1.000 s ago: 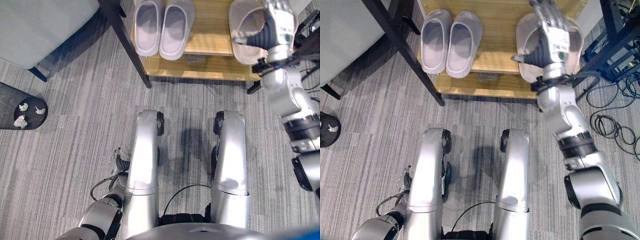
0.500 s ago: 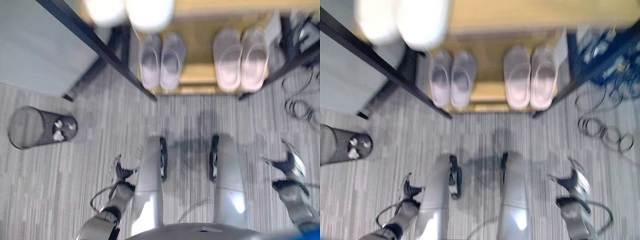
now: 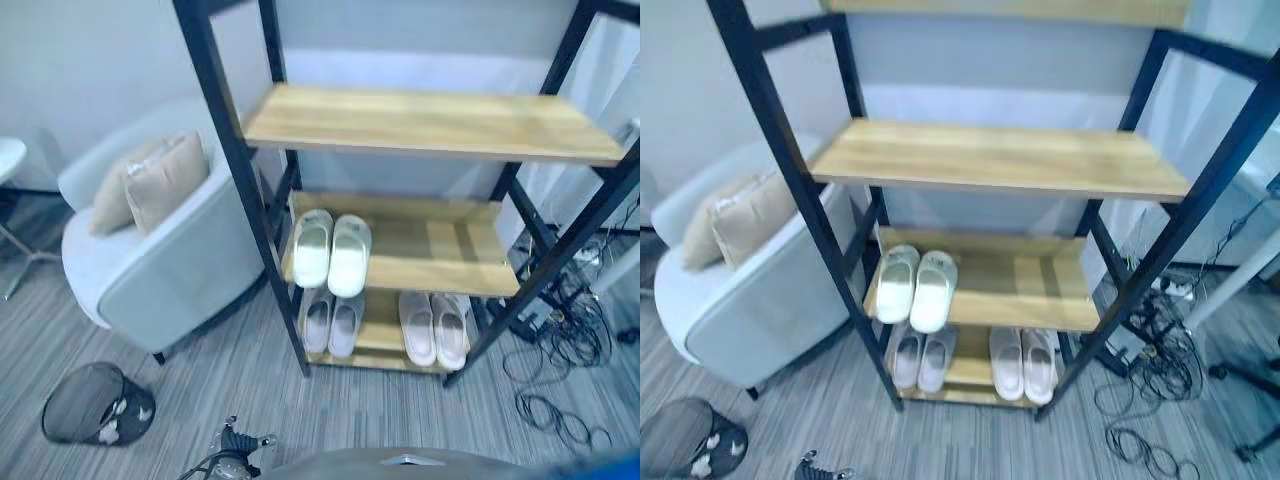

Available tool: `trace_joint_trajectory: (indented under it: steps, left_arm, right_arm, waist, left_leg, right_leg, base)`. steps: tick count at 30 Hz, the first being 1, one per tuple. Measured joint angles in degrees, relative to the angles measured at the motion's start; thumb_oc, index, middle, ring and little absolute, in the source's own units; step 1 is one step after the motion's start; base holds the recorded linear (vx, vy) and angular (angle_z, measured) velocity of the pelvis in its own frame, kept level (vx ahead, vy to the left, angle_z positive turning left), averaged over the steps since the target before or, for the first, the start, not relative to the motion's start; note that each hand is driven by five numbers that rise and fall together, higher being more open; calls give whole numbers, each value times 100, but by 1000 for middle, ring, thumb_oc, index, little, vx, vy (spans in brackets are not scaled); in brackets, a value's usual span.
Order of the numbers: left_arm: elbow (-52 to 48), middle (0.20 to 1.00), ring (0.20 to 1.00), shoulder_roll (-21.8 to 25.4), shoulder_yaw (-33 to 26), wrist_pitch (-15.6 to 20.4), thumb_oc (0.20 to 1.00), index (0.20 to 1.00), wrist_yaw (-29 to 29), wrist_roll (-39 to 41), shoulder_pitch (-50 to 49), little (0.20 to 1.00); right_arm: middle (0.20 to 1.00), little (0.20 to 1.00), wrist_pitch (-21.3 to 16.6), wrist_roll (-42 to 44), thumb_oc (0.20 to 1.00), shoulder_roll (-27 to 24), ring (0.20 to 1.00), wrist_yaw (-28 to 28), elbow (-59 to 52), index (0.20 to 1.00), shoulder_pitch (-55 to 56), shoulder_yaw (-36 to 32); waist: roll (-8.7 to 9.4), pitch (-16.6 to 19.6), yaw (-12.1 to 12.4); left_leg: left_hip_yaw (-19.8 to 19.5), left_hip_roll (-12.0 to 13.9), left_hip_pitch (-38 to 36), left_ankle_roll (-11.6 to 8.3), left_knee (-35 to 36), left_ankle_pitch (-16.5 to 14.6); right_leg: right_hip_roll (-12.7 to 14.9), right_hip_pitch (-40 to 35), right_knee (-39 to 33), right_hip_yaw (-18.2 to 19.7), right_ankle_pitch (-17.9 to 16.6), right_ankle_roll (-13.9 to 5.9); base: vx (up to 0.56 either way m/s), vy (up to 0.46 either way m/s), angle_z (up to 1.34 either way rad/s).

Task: Arrange the slippers neatly on the shoe rack.

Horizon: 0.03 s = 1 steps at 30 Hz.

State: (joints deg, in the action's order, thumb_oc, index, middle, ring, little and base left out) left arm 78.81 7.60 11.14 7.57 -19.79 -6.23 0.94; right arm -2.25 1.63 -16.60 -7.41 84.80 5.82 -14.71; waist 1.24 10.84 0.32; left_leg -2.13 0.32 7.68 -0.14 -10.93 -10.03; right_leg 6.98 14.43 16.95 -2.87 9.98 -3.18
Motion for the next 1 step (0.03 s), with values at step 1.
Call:
trace_joint_trajectory:
  steps: [1]
  left_arm:
    - [3,1000,1000,-49,-1,-49,1000,1000,34,-1,-9,1000]
  right_arm:
    - [1000,1000,26,0,1000,30,1000,117,-75,1000,-62,144]
  waist:
    - [-89,-7,15]
  left_leg:
    - [10,-2,-111,20,191,84]
  right_leg:
    - [-11,-132,-242,20,-140,-26]
  base:
    - [39,-11,-20]
